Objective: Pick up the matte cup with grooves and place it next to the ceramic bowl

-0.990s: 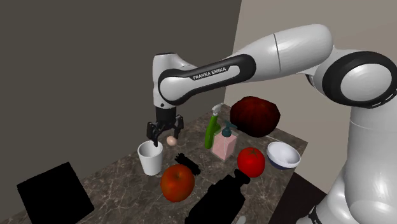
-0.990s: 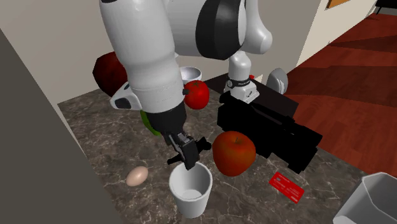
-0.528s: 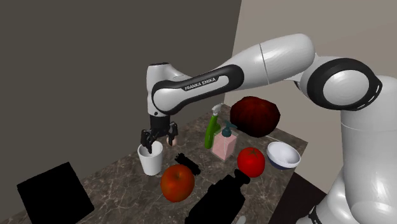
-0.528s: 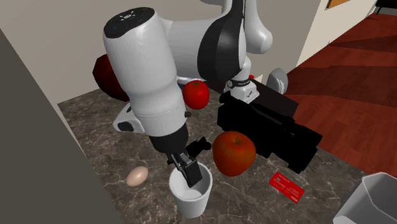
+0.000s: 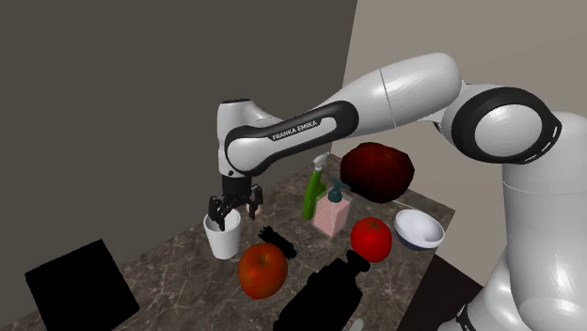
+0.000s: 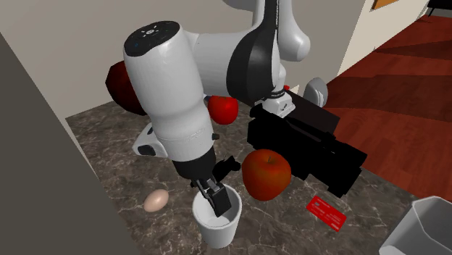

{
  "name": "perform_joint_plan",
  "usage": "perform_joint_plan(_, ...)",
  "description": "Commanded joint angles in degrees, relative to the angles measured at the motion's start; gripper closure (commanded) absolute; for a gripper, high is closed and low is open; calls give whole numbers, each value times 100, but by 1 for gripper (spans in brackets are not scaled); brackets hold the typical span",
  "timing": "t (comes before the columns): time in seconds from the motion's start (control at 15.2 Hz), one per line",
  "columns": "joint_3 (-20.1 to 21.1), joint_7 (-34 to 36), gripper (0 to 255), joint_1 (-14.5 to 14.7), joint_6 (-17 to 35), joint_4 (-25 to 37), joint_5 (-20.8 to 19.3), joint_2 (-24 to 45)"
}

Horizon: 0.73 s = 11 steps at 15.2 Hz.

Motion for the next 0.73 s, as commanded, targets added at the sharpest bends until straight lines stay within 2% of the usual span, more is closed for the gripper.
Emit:
perform_joint_plan(0.0,0,0,0,0,0,0,0,0)
perform_joint_plan(0.07,0,0,255,0,0,0,0,0)
perform_joint_plan(0.66,0,0,255,0,1,-1,0,0)
